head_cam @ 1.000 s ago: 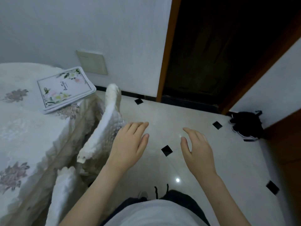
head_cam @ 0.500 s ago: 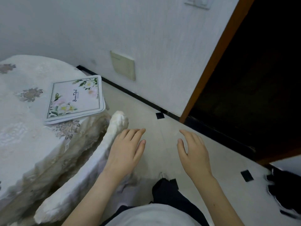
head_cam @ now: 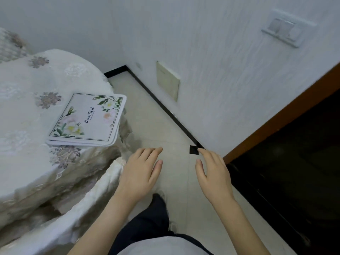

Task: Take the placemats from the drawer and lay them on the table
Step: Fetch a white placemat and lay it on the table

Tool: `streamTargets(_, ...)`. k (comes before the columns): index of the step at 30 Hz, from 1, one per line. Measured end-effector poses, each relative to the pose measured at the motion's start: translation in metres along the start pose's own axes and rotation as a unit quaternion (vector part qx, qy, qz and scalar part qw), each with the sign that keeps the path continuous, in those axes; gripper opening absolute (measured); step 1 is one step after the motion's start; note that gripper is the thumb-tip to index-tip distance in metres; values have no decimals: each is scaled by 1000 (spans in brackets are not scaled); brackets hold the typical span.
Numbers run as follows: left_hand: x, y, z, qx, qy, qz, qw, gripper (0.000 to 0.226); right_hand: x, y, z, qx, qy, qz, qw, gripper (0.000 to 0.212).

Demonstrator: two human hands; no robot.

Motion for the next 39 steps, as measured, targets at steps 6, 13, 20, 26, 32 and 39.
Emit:
streamTargets(6,48,-67,-30,-41,-10,38,998,44,10,-99,-61,43,-10,67,997,36)
streamTargets(13,124,-152,-15,-112,-51,109,986,47,75,-217,-126,81,-31,208,974,43)
streamTargets(20,187,-174,5,-145,-117,218,958,43,149,-284,-196,127,-53,334,932,41)
streamTargets(26,231,-168,10,-176,-151,343,910,42,209,-308,-263,216,-121,417,874,40)
streamTargets(32,278,-158,26,-203,-205,487,824,46,263,-329,-324,330,-182,490,786,44)
streamTargets(39,299,-132,26,-270,-209,617,709,51,308,-338,-380,404,-198,567,690,37)
Point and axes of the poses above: each hand's wrist, its own y-axis away from the middle knuckle, its own z-axis out of the back of the hand, x = y × z, the point moved 9 cm from there along -y, towards the middle knuckle, and after that the axes turned 13 degrees about -x, right-handed, at the moved point
